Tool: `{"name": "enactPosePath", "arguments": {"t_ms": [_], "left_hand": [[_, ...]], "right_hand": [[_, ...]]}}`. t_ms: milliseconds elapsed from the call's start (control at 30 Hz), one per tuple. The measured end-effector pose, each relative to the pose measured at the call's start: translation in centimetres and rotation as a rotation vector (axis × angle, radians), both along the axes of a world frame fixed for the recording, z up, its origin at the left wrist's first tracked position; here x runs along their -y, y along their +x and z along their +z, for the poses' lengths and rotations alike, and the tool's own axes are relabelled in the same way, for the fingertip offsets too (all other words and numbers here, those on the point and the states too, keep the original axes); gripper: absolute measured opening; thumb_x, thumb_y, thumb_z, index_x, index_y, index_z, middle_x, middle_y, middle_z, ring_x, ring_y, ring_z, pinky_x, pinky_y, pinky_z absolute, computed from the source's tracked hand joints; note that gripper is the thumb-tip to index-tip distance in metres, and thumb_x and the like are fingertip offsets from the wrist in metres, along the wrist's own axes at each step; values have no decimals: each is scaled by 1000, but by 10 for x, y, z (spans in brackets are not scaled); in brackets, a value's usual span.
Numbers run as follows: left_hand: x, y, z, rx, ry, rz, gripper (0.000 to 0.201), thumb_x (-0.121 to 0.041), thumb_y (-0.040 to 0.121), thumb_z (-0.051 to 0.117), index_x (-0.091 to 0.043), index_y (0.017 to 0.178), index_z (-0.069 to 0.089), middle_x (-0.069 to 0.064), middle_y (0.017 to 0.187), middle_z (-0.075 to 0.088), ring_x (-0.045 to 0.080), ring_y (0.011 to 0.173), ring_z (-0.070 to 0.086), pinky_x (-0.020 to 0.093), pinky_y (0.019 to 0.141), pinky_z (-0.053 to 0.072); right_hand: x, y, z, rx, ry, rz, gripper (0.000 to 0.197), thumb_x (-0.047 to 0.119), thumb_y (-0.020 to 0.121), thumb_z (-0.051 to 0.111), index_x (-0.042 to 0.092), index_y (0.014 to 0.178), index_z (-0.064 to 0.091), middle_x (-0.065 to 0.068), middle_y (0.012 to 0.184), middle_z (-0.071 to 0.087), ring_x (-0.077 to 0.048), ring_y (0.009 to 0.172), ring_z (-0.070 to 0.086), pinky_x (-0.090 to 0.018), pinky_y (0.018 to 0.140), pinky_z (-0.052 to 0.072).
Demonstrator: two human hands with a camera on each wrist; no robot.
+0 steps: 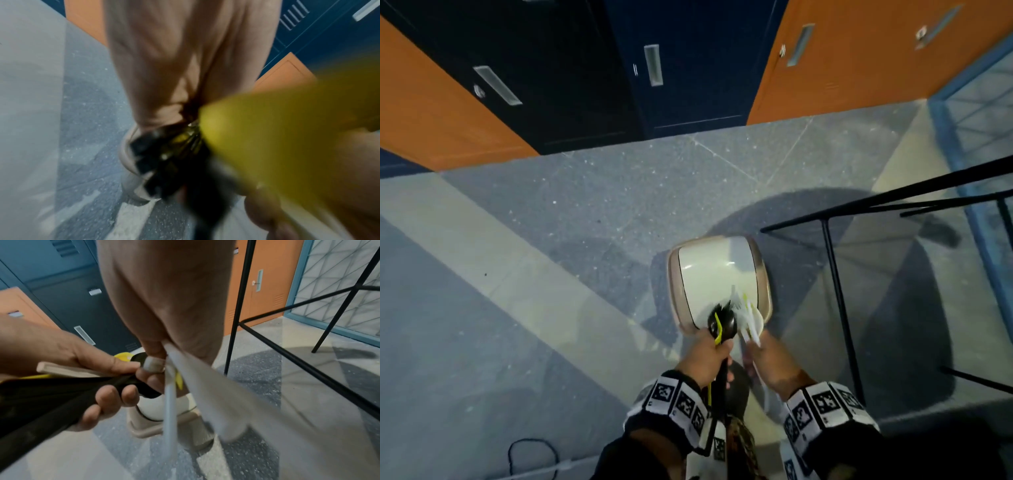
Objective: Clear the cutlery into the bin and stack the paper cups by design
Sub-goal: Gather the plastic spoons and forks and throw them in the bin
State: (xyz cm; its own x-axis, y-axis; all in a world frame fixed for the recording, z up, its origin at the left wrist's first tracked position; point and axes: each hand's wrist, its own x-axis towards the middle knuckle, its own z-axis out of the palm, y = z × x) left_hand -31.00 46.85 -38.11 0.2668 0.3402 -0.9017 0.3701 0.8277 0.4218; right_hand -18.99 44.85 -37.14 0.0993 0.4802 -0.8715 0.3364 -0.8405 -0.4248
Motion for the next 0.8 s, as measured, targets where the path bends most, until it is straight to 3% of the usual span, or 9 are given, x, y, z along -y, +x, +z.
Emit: {"name": "enactPosePath", "arguments": {"t_ms": [167, 267, 333, 400, 500, 533, 600, 700, 800], "left_hand": [[-11, 14, -50, -14, -33, 59, 10, -16, 97, 43, -9, 93, 36, 6, 69, 49, 11, 40, 49, 25, 40, 46], [-22, 23, -71, -13, -33, 117, 19, -12, 97, 43, -4, 80, 44, 9, 63, 47, 9, 32, 47, 22, 35, 45], [-27, 26, -84, -52, -36, 154, 28, -12, 97, 45, -1, 70, 47, 10, 56, 48, 12, 30, 48, 22, 35, 45], [-31, 26, -94, -84, -32, 168, 30, -16, 95, 49, 4, 73, 53, 10, 51, 57, 22, 41, 58, 29, 46, 52], [-32, 25, -106, -192, 17, 139, 39, -27, 86, 60, 11, 96, 61, 27, 84, 66, 39, 80, 66, 49, 80, 55], [-34, 26, -106, -207, -3, 167, 41, -28, 85, 62, 11, 97, 60, 28, 85, 62, 37, 75, 65, 50, 77, 56], [-36, 28, -104, -164, -63, 226, 26, -19, 89, 59, 7, 92, 54, 19, 76, 56, 22, 52, 59, 36, 53, 59], [-37, 31, -105, -92, -129, 265, 12, -9, 93, 51, -4, 82, 51, 12, 74, 53, 17, 56, 53, 22, 43, 53], [-36, 33, -105, -100, -38, 280, 8, -14, 90, 54, -11, 83, 55, 18, 94, 60, 31, 83, 61, 42, 75, 59]], "right_hand": [[-10, 11, -48, 41, -48, 21, 35, 14, 98, 34, 27, 65, 34, 4, 46, 52, 0, 34, 48, -13, 38, 37], [-17, 13, -78, 30, -93, 56, 35, 14, 96, 35, 29, 65, 31, 4, 65, 44, -8, 55, 44, -20, 52, 39], [-19, 12, -93, -30, -160, 61, 29, 15, 94, 40, 22, 66, 42, -3, 65, 49, -14, 54, 46, -23, 49, 37], [-26, 11, -98, -74, -217, 53, 29, 14, 92, 44, 12, 63, 49, -9, 63, 52, -19, 49, 46, -24, 45, 35], [-39, 12, -105, -77, -259, 66, 36, 10, 90, 46, 12, 54, 50, -5, 58, 50, -19, 53, 48, -25, 53, 38], [-44, 13, -106, -57, -265, 79, 36, 12, 90, 47, 13, 54, 49, -3, 59, 49, -19, 57, 49, -25, 56, 39], [-51, 17, -109, -29, -294, 36, 32, 13, 89, 47, 12, 57, 48, -4, 59, 48, -17, 54, 47, -24, 57, 40], [-54, 20, -112, -91, -365, -37, 34, 6, 89, 46, 5, 56, 52, -9, 45, 50, -21, 48, 47, -30, 55, 40], [-61, 17, -109, -160, -387, -179, 22, 7, 84, 51, 3, 63, 54, -12, 55, 58, -26, 58, 54, -35, 59, 47]]}}
